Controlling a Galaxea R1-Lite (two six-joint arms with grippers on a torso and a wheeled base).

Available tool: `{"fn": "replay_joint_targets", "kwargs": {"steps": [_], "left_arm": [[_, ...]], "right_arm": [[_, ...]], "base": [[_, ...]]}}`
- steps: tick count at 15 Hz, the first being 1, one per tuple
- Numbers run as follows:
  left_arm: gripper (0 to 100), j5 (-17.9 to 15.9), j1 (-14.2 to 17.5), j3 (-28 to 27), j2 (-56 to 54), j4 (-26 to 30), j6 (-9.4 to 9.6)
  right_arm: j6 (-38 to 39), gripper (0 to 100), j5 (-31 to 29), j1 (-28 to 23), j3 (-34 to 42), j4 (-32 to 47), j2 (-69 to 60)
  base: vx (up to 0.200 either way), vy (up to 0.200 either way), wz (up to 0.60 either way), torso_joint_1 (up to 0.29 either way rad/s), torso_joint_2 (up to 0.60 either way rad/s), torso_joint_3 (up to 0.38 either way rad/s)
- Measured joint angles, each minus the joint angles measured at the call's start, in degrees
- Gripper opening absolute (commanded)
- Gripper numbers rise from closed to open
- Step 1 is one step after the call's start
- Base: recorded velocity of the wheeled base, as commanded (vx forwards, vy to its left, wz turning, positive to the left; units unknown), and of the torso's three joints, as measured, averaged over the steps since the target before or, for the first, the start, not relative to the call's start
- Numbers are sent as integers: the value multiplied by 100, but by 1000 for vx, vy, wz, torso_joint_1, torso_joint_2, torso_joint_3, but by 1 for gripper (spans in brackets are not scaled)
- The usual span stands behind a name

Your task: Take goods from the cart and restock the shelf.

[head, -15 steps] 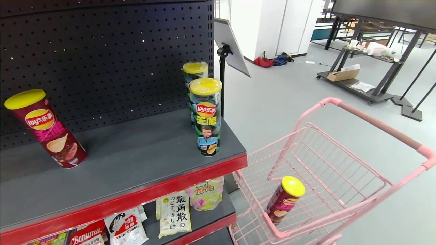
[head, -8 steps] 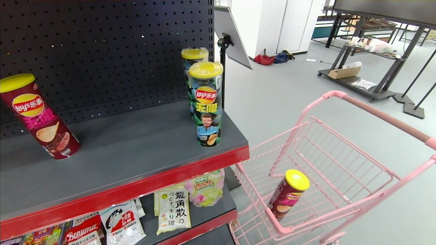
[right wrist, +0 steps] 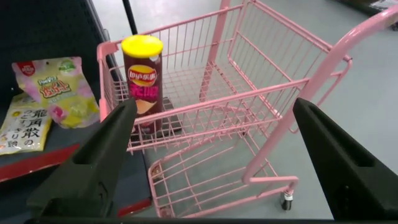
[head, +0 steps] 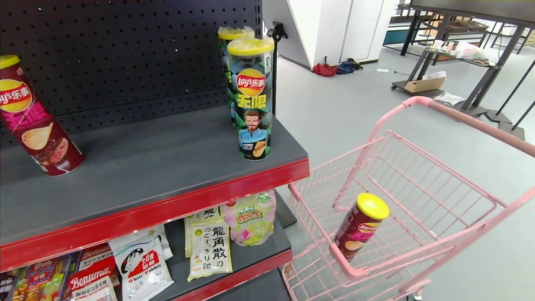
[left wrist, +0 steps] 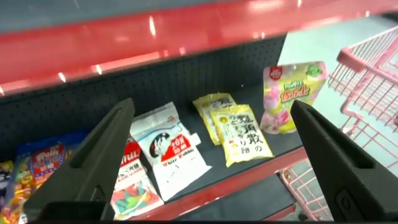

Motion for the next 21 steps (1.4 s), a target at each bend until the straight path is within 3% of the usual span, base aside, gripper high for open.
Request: {"fn": "replay_joint_targets", "kwargs": {"steps": [5,10,15,17,21], "left_arm": [[100,4,0,0,0,5,1],[100,1,2,0,0,-5,0],[100,0,2,0,0,-11,17],[100,0,2,0,0,-5,12],[100,-2,2,0,0,-5,6]], "right_arm": [[-26,100,1,0,0,7,0],[-93,100,61,0,-41,16,2],[423,100,455,190,-1358,-32,1229],[522,100,670,374,-1836,-561,2475],[627,100,1237,680,-1755,-3016,5344]], "base": [[0,0,0,-149,490,338],[0,0,0,-20,75,51],[0,0,0,0,0,0],[0,0,0,0,0,0],[0,0,0,0,0,0]]}}
